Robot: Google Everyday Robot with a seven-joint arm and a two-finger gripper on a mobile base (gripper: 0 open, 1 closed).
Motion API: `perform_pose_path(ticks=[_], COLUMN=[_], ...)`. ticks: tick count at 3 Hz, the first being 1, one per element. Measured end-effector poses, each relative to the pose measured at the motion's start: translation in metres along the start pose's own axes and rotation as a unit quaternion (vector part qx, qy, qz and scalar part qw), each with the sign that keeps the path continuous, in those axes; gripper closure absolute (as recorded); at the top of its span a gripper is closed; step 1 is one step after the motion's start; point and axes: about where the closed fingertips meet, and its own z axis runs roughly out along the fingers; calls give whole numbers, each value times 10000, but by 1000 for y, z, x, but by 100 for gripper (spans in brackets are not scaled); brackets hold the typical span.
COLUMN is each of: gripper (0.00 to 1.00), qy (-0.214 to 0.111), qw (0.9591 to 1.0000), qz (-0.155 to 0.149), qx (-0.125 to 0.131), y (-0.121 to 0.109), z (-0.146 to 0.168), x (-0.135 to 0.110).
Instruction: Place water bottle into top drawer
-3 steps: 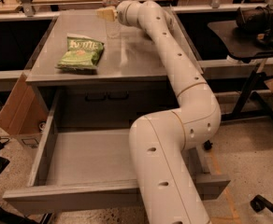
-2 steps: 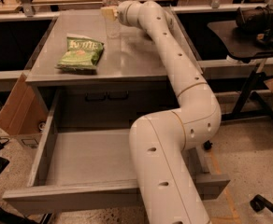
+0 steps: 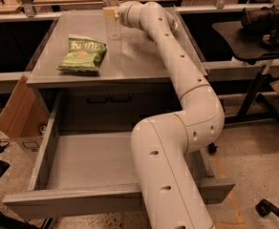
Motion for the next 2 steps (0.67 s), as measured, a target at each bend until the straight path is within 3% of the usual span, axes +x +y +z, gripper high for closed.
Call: perform_pose_path(ticks=[1, 2], gripper=[100, 100], qy=[-157, -225], qw=[9996, 9978], qz=[-45, -192], qx=[-214, -598], y=[12, 33], z=[-6, -21], x=[-20, -46])
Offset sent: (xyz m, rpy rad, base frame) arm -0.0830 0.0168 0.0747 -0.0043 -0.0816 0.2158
